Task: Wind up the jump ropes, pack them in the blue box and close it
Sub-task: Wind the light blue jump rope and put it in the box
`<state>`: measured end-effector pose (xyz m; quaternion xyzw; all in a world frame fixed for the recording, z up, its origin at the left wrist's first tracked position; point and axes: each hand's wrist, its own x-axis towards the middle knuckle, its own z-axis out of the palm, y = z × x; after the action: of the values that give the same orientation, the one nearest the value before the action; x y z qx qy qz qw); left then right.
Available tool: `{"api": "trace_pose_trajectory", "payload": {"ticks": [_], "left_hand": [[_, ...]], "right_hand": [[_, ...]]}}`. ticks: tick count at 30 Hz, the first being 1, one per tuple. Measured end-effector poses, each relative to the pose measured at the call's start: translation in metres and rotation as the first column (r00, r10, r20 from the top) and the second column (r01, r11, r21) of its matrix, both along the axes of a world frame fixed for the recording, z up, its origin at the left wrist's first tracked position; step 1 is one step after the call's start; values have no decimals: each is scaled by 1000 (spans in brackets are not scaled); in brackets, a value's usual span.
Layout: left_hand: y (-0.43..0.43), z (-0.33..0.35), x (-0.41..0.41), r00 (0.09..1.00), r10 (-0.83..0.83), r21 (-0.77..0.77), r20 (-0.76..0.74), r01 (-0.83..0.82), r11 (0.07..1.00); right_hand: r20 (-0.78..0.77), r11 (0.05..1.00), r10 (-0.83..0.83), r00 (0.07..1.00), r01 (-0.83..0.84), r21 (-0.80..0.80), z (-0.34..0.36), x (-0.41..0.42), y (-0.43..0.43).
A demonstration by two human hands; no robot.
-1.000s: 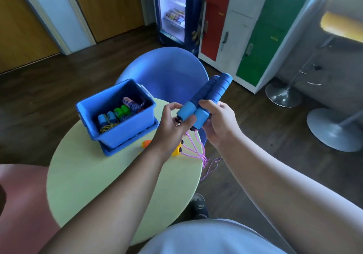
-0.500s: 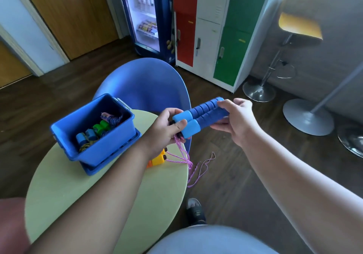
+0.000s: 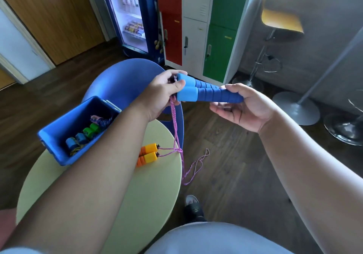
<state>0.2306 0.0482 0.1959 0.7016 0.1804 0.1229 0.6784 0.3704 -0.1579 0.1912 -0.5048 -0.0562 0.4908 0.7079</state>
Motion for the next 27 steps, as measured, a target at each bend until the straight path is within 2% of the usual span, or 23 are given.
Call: {"api": "trace_pose_trajectory", "payload": {"ticks": [5, 12, 14, 18, 21, 24, 27], "left_hand": [[3, -4, -1, 999, -32, 23, -32, 33, 999], [7, -17, -15, 1000, -2, -34, -29, 1, 999], [8, -18, -19, 1000, 20, -42, -20, -20, 999], [11, -24, -23, 993, 120, 21, 6, -120, 993], [12, -29, -24, 977, 211, 38, 27, -212, 977], [15, -28, -21, 952, 303, 46, 50, -305, 951], [24, -19, -14, 926, 366, 20, 95, -370, 929]], "right_hand": [[51, 1000, -8, 999, 8, 11, 3, -1, 2], [-64, 999, -36, 997, 35, -15, -6, -12, 13], [-48, 999, -32, 998, 31, -7, -8, -16, 17], [100, 995, -94, 991, 92, 25, -11, -20, 28], [174, 998, -64, 983, 59, 34, -10, -23, 35], [194, 1000, 19, 981, -19, -6, -4, -27, 43], [176, 1000, 2, 984, -6, 22, 6, -29, 56]]}}
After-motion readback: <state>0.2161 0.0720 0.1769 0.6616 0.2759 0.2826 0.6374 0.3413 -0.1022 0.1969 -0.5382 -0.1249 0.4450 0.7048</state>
